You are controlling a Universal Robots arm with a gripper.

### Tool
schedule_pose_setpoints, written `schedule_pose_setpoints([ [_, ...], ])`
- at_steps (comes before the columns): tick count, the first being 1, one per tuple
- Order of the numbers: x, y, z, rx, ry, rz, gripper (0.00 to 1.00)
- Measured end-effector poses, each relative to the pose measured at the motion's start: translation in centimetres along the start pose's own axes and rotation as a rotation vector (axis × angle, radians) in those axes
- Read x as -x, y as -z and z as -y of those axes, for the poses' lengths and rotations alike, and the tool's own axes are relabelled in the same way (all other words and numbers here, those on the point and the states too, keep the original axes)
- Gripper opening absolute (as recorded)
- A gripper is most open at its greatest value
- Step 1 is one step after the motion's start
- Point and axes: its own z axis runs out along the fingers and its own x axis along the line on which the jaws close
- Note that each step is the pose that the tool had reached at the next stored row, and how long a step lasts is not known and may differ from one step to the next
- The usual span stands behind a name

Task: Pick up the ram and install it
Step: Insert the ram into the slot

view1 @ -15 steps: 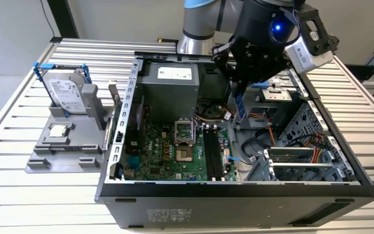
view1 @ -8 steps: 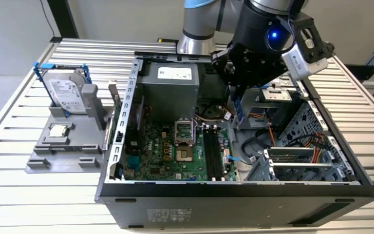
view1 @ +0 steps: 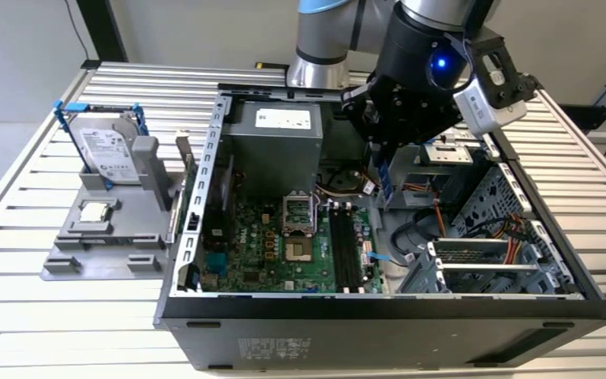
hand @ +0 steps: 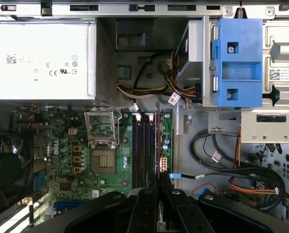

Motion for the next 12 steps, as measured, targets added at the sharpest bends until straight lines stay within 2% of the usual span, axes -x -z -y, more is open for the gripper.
schedule_pose_setpoints([
  [12, 0.00, -0.15, 0.00, 0.0008, -0.002, 0.0003, 0.00],
])
